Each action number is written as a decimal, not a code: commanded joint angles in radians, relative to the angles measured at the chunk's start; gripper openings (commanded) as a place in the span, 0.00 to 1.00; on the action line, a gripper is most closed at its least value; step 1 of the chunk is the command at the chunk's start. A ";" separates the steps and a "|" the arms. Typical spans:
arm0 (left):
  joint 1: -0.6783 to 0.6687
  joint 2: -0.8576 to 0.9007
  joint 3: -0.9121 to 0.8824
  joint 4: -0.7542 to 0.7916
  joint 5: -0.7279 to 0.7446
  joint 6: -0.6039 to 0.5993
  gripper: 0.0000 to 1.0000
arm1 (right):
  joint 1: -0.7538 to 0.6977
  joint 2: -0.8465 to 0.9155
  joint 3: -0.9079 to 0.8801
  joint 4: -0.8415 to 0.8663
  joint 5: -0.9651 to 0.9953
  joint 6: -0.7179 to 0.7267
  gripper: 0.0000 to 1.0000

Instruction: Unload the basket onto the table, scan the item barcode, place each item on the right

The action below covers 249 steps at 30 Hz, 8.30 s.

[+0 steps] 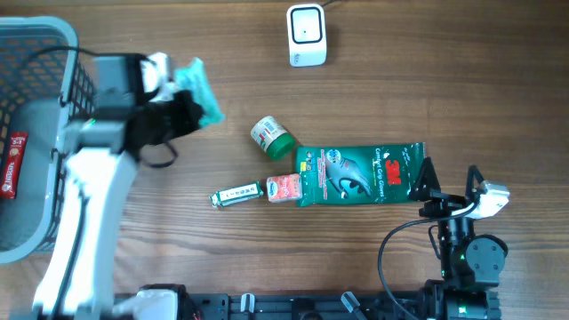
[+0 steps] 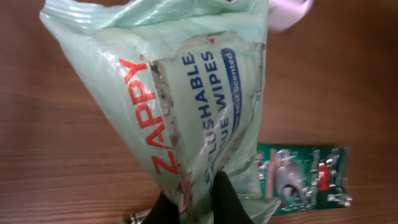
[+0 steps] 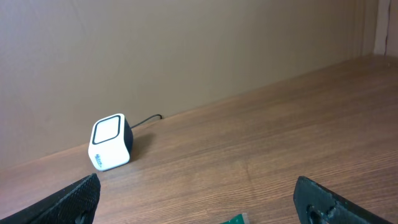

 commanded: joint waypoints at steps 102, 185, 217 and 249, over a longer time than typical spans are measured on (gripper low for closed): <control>0.837 0.614 0.048 0.536 -0.556 -0.169 0.61 | 0.003 -0.005 -0.001 0.005 0.007 -0.011 1.00; 0.833 0.699 0.161 0.400 -0.666 -0.219 0.38 | 0.003 -0.005 -0.001 0.005 0.007 -0.011 1.00; 0.768 0.577 0.164 0.500 -0.811 -0.090 0.04 | 0.003 -0.005 -0.001 0.005 0.007 -0.011 1.00; 0.732 0.758 0.163 0.320 -0.604 -0.275 0.04 | 0.003 -0.005 -0.001 0.005 0.007 -0.011 1.00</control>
